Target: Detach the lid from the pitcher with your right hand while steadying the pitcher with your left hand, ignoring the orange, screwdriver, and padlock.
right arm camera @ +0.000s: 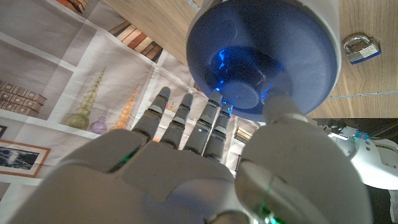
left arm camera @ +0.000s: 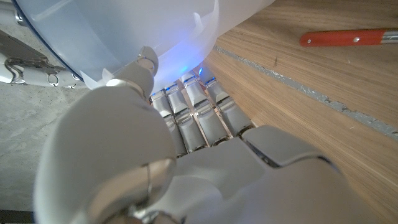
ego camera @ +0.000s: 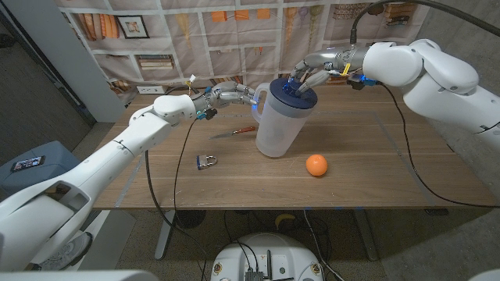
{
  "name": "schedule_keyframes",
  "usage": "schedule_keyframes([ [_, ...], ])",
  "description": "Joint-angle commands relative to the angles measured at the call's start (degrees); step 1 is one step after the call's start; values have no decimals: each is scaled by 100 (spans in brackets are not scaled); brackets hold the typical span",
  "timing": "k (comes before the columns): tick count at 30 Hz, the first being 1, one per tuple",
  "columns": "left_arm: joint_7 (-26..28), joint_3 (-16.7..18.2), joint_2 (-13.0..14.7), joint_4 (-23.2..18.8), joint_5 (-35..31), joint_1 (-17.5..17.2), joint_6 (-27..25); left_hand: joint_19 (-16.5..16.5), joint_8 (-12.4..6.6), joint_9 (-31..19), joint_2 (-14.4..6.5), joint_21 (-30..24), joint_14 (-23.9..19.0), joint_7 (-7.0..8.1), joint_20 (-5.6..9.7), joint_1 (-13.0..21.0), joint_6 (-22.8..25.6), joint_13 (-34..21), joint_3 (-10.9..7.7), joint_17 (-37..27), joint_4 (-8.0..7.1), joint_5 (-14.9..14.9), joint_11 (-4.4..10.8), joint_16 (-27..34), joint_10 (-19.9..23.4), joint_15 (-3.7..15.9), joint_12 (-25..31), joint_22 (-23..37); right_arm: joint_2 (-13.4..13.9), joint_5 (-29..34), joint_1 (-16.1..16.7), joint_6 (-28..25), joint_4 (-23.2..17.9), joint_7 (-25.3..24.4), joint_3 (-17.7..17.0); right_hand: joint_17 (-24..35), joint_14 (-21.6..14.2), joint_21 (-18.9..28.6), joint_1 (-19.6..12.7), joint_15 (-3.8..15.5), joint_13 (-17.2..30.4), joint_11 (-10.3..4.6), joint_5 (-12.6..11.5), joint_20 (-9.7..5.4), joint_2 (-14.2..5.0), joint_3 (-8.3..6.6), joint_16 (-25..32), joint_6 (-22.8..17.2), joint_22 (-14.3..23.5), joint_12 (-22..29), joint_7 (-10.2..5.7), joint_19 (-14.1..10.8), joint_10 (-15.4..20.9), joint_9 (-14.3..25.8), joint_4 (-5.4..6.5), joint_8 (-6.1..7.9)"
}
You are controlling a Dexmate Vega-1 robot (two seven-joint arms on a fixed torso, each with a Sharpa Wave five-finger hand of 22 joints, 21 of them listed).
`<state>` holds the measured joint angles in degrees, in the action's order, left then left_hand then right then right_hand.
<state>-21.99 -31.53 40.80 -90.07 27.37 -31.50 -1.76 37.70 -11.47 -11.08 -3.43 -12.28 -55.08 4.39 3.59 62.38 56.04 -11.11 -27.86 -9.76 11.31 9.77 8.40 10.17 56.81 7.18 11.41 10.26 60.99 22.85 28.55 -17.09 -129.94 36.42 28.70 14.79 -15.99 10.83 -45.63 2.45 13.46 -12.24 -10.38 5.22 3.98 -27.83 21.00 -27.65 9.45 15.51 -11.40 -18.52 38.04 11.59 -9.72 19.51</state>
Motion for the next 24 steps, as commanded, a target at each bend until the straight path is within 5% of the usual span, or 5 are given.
schedule_keyframes([
  [1,-26,-26,-19,38,-12,31,1,55,-45,-7,-322,-7,-146,-161,814,-49,275,-9,-183,-7,-131,38,258,24,304,637,26,8,-94,68,-75,73,87,103,61,31,-84,18,-114,424,29,-7,6,-1,-19,17,65,-65,18,-14,-32,-42,104,15,-7,53],
  [24,-43,-23,-23,55,-9,21,49,59,-43,-9,-323,-5,-160,-152,814,-54,277,-13,-187,-8,-130,39,252,23,315,639,25,8,-147,220,168,65,86,-263,-24,184,-480,32,-495,796,190,-44,28,-182,-81,263,446,-879,22,98,-118,-331,986,81,22,487],
])
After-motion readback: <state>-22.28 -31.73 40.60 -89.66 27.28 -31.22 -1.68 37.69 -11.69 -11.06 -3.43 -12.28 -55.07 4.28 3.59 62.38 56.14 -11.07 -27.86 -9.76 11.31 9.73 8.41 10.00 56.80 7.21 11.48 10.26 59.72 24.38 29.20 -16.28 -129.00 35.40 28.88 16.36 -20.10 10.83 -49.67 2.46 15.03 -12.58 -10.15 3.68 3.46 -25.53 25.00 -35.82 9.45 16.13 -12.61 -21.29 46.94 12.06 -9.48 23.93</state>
